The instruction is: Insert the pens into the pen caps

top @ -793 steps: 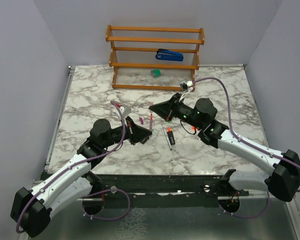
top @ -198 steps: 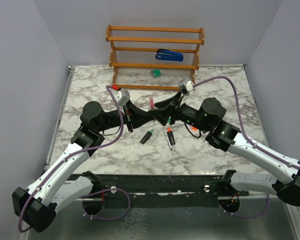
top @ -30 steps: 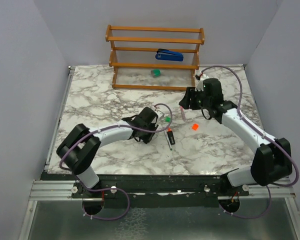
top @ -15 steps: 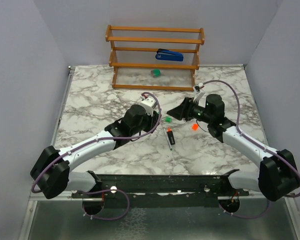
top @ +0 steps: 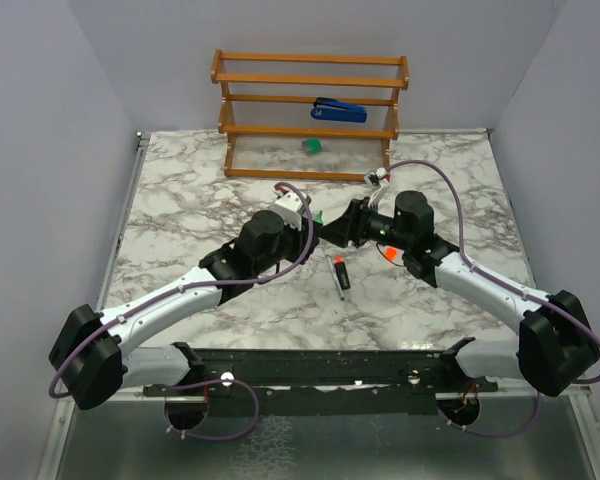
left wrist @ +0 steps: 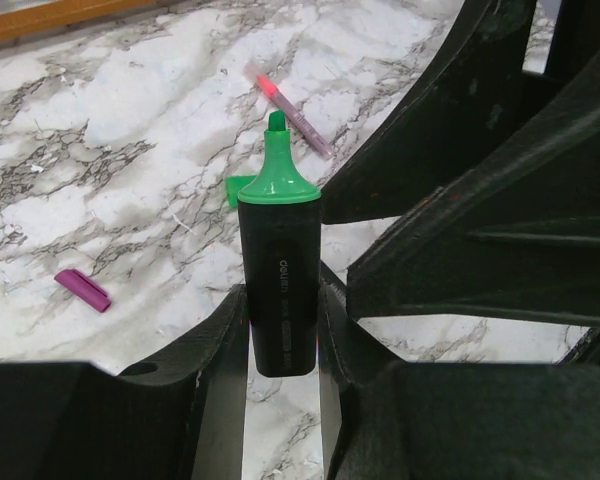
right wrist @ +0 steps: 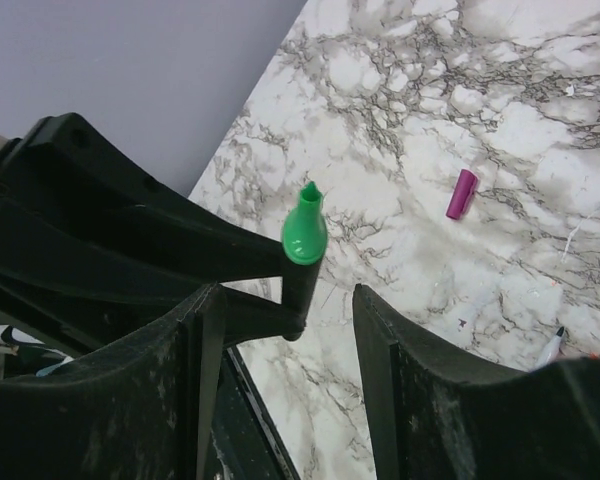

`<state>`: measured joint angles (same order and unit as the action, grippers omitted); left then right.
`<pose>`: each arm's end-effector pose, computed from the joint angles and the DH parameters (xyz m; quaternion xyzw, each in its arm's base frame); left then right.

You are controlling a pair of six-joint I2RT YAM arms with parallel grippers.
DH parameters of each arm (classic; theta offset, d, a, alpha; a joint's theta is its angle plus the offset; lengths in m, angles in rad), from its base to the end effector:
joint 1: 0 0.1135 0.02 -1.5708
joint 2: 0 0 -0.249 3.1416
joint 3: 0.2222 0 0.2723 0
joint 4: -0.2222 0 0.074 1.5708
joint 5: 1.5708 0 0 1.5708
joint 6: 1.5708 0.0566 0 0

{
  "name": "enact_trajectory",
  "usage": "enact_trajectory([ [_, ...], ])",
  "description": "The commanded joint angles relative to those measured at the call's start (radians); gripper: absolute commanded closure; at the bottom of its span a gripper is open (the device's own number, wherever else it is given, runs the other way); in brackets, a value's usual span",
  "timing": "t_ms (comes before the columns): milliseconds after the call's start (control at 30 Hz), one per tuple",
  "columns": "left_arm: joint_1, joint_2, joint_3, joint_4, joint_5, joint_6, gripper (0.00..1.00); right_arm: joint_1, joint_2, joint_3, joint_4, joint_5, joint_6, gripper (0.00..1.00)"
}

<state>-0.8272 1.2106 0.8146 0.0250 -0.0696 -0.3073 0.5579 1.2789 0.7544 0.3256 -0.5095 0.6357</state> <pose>0.2209 -0.2344 0.2521 0.1930 0.8022 -0.2789 0.4913 0.2647 0.1977 0.2465 -0.1304 0.7545 0.5058 0.3974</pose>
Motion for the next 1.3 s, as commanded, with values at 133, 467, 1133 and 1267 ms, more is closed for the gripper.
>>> enact_trajectory([
  [133, -0.007, -0.085, -0.023, -0.007, -0.024, -0.025, 1.0, 0.014, 0.025, 0.021, 0.052, 0.032, -0.007, 0.44],
  [467, -0.012, -0.099, -0.055, -0.008, -0.009, -0.042, 1.0, 0.033, 0.048, 0.039, 0.1, 0.016, -0.001, 0.59],
  [1133, -0.02, -0.117, -0.042, 0.0, 0.006, -0.045, 1.0, 0.06, 0.107, 0.074, 0.096, -0.047, -0.024, 0.99],
  [1267, -0.02, -0.121, -0.075, 0.028, 0.066, -0.031, 0.88, 0.06, 0.074, 0.074, 0.069, -0.031, -0.062, 1.0],
])
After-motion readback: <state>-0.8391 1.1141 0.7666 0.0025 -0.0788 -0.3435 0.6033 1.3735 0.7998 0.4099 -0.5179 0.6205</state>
